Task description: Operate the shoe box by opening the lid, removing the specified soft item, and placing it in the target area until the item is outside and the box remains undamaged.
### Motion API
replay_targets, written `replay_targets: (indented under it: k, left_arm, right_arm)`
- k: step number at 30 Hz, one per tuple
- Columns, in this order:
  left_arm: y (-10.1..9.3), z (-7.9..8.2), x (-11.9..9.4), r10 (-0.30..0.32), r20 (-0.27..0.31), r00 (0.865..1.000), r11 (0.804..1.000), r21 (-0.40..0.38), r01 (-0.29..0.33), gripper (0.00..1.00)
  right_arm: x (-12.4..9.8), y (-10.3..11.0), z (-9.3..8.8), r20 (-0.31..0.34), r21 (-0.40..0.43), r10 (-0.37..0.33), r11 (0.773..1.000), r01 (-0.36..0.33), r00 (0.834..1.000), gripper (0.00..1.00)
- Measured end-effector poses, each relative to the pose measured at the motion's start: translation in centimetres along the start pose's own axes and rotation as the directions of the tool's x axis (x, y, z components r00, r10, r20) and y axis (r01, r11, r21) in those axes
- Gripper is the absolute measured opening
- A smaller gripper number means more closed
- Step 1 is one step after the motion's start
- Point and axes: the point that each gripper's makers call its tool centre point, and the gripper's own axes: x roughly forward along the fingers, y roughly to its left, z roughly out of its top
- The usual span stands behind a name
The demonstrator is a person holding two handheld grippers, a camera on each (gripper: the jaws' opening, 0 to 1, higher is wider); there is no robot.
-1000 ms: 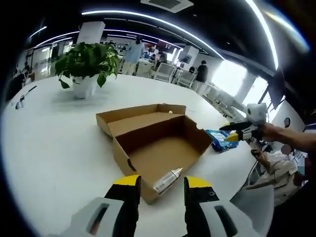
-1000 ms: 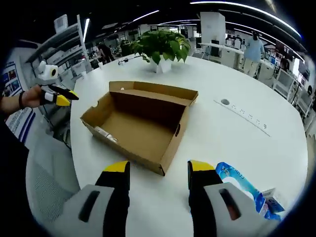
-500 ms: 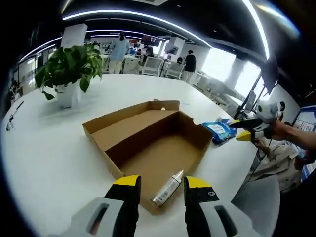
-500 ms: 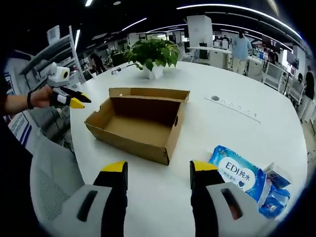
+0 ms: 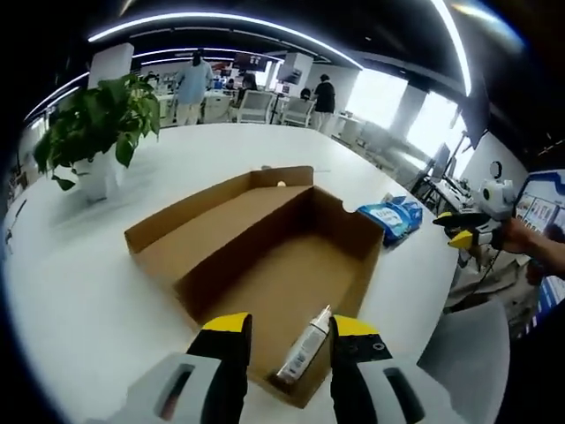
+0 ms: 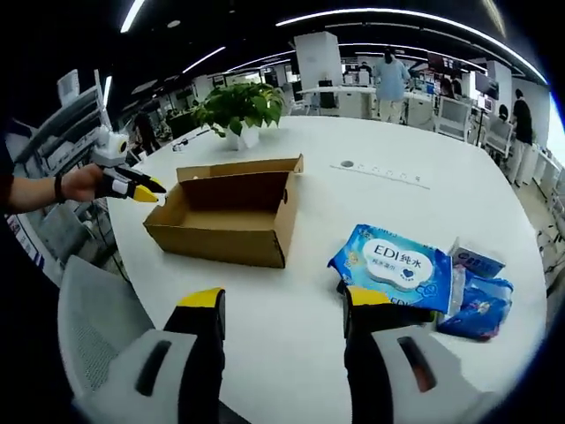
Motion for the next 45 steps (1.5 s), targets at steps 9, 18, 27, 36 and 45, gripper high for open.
replay_targets:
  k: [9,18,27,36,45]
  left_arm:
    - [0.4,0.3,1.4,-0.028,-0.043,0.999,0.998,0.055,0.03,0.36]
    - [0.4,-0.6,3.0,-0.045,-0.107,0.993,0.99,0.129,0.058,0.36]
    - [-1.3,-1.9,5.1,-0.098,-0.209,0.973,0.961,0.233,0.146,0.36]
    - [-2.5,-3.3,7.0,-0.127,-0.314,0.941,0.912,0.337,0.235,0.37]
    - [-2.0,-5.3,8.2,-0.162,-0.413,0.896,0.882,0.347,0.319,0.38]
  right_arm:
    - [-0.8,0.2,-0.7,0.026,0.058,-0.034,0.998,0.033,0.999,0.51]
    - [-1.1,0.7,-1.7,0.022,0.081,-0.043,0.996,0.041,0.999,0.51]
    - [-1.0,1.8,-2.3,0.023,0.097,-0.048,0.994,0.046,0.999,0.51]
    - [-1.3,2.4,-3.1,0.01,0.102,-0.055,0.993,0.054,0.998,0.51]
    - [-1.6,2.2,-4.1,-0.005,0.112,-0.069,0.991,0.069,0.998,0.5]
